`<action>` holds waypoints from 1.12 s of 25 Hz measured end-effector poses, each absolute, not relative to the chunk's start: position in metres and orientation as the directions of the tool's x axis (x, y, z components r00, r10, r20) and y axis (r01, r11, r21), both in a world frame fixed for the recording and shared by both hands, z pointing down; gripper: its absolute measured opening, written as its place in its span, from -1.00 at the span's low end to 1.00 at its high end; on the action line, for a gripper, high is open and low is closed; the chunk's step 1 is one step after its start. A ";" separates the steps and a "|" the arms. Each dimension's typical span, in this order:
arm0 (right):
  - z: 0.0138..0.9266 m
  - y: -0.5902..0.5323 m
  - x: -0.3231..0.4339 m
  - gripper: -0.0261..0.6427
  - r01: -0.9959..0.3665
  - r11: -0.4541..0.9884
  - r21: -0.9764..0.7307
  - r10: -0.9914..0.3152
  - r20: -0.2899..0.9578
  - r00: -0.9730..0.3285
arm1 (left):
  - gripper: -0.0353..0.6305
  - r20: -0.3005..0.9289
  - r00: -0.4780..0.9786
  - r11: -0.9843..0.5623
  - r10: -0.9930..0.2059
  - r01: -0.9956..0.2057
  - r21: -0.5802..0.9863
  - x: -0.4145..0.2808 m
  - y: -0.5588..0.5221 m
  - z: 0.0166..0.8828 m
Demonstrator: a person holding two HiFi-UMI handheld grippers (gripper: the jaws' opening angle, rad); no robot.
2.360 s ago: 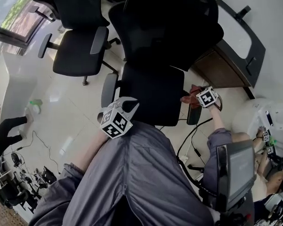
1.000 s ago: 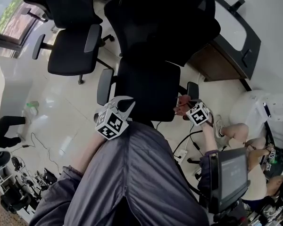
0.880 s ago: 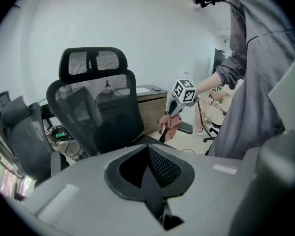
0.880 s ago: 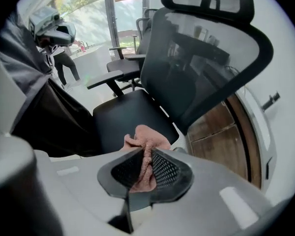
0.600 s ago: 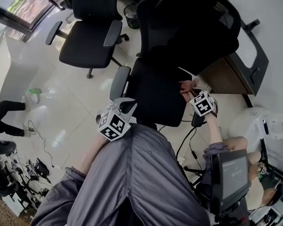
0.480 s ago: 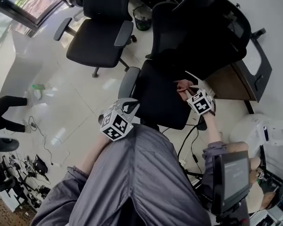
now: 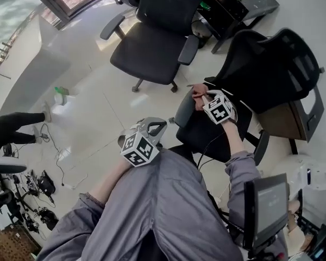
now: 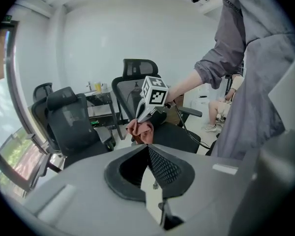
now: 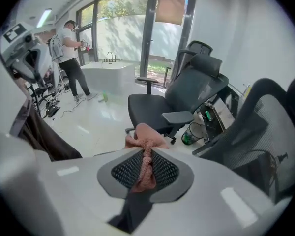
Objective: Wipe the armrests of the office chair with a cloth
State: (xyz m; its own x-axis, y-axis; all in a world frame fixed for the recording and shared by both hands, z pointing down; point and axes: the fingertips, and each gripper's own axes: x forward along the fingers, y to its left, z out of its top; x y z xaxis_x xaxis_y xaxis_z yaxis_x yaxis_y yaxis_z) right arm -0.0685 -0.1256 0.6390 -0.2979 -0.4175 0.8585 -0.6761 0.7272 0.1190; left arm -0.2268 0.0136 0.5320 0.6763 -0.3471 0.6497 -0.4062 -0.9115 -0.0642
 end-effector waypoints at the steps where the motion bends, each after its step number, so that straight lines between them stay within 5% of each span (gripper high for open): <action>1: 0.651 -0.132 -0.074 -0.77 -0.692 0.712 0.120 -0.412 0.869 -0.274 | -0.84 0.651 0.674 -0.910 -0.348 -0.410 -0.062 -0.238 0.013 0.532; 10: 0.745 -0.127 -0.099 -0.77 -0.651 0.743 0.155 -0.289 0.952 -0.103 | -0.84 0.683 0.638 -0.895 -0.355 -0.444 -0.050 -0.311 0.008 0.537; 28: 0.757 0.049 -0.208 -0.78 -0.305 0.950 -0.072 -0.039 0.939 -0.342 | -0.84 0.686 0.662 -0.924 -0.302 -0.380 -0.040 -0.275 -0.016 0.542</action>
State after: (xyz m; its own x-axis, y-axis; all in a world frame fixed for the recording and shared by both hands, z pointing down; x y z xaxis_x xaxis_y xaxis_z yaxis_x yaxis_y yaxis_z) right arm -0.2080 0.0488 0.7575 -0.3423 -0.0388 0.9388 -0.3053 0.9495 -0.0720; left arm -0.2754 -0.0155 0.5422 0.6617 -0.3018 0.6864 -0.3800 -0.9241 -0.0400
